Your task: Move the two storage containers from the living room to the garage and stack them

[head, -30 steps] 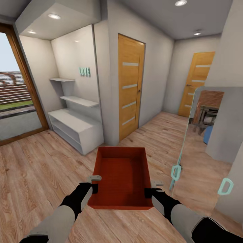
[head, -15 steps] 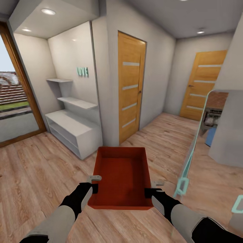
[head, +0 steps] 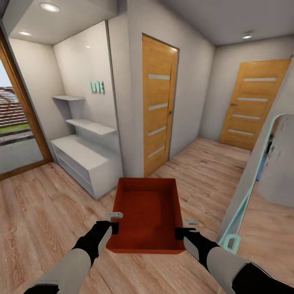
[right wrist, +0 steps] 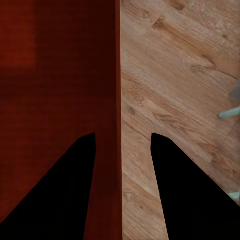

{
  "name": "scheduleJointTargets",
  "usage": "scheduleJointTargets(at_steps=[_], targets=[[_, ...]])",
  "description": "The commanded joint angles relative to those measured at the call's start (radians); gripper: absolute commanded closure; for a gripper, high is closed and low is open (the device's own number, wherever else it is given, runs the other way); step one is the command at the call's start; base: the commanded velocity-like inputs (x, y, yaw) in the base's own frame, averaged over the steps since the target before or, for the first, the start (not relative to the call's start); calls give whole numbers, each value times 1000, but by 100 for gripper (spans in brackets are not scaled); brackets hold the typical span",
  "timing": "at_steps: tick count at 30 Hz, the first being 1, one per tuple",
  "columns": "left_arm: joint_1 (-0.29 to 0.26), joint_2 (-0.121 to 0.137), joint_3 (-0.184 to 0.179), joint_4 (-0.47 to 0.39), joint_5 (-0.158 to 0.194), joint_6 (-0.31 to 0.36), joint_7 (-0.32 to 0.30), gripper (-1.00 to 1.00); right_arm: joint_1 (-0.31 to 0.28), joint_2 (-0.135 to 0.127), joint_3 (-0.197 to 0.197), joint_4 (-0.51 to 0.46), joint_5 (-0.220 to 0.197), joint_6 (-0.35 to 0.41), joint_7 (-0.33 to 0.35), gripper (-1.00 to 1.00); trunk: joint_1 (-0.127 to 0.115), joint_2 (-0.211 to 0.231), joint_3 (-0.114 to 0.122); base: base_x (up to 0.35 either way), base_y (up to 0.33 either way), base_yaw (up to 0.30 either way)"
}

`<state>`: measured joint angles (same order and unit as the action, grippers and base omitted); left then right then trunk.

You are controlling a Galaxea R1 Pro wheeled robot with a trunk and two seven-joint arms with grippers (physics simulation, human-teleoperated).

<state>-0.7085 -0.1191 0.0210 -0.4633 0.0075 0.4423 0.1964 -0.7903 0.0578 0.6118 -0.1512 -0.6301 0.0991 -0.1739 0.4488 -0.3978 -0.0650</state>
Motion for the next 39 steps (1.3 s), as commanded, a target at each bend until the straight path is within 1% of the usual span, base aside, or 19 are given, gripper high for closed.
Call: scheduleJointTargets(at_steps=[1, 39], targets=[[0, 9, -4, 2, -1, 7, 8, 100, -1, -1, 24, -5, 6, -15, -4, 100, 1, -2, -2, 322, 0, 0], [0, 9, -4, 2, -1, 7, 8, 100, -1, -1, 23, -5, 6, -15, -4, 100, 1, -2, -2, 322, 0, 0]])
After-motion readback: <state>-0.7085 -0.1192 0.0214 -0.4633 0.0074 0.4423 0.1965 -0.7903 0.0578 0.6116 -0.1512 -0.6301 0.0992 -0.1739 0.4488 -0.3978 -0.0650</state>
